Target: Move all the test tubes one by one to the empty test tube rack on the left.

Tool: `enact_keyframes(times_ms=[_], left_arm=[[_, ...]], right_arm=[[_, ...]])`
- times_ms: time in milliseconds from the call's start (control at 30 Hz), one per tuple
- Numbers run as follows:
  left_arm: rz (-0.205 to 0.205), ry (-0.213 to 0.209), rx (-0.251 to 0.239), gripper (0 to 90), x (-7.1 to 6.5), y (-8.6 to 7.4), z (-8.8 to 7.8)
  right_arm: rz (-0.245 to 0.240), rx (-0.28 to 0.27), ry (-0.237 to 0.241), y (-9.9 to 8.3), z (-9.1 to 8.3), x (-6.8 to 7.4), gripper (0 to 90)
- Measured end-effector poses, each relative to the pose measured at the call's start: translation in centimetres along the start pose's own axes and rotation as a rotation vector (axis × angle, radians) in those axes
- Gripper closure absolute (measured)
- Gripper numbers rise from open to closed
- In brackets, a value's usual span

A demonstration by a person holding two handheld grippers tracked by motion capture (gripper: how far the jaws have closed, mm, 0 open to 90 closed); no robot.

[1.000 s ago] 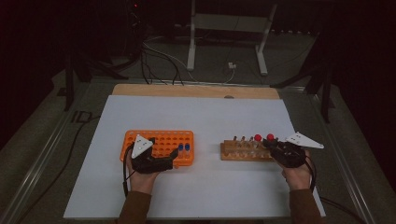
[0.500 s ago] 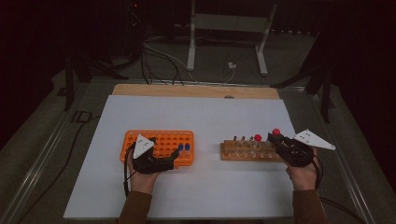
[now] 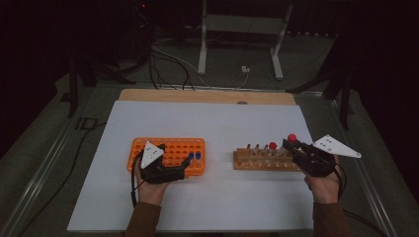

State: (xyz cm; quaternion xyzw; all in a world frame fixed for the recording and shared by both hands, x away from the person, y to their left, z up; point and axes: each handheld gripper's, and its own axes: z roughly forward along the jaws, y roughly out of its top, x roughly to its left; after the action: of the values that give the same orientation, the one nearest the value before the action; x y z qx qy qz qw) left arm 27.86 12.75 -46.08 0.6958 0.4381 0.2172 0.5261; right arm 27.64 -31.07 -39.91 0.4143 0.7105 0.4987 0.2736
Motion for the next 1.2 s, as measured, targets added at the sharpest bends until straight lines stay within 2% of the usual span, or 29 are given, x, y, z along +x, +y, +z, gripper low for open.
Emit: enact_keyframes(times_ms=[167, 267, 467, 667, 800, 900, 1033, 1200], left_arm=[[0.013, -0.011, -0.023, 0.8, -0.7, 0.5, -0.2], [0.061, 0.002, -0.027, 0.8, -1.6, 0.8, -0.2], [0.129, -0.027, -0.038, 0.9, -3.7, 1.4, 0.1], [0.166, -0.07, -0.04, 1.1, -5.5, 1.6, 0.4], [0.186, -0.096, -0.028, 1.7, -6.5, 1.5, 0.8], [0.194, -0.12, -0.016, 1.9, -7.2, 1.3, 1.2], [0.207, -0.165, 0.004, 3.7, -8.3, 1.0, 1.8], [0.227, -0.234, 0.038, 6.3, -9.7, 0.4, 2.5]], right_arm=[[-0.01, 0.027, 0.043, 0.0, 0.5, 0.8, 74.2], [-0.012, 0.035, 0.07, 0.0, 0.8, 1.3, 74.2], [-0.017, 0.047, 0.131, 0.0, 1.7, 2.6, 74.2], [-0.025, 0.067, 0.192, -0.2, 2.7, 4.4, 74.1], [-0.037, 0.077, 0.226, -0.2, 3.4, 5.7, 74.0], [-0.028, 0.079, 0.262, -0.3, 3.7, 6.5, 74.0], [0.001, 0.077, 0.327, -0.3, 4.1, 7.7, 74.0], [-0.006, 0.081, 0.381, -0.3, 4.5, 9.3, 74.0]])
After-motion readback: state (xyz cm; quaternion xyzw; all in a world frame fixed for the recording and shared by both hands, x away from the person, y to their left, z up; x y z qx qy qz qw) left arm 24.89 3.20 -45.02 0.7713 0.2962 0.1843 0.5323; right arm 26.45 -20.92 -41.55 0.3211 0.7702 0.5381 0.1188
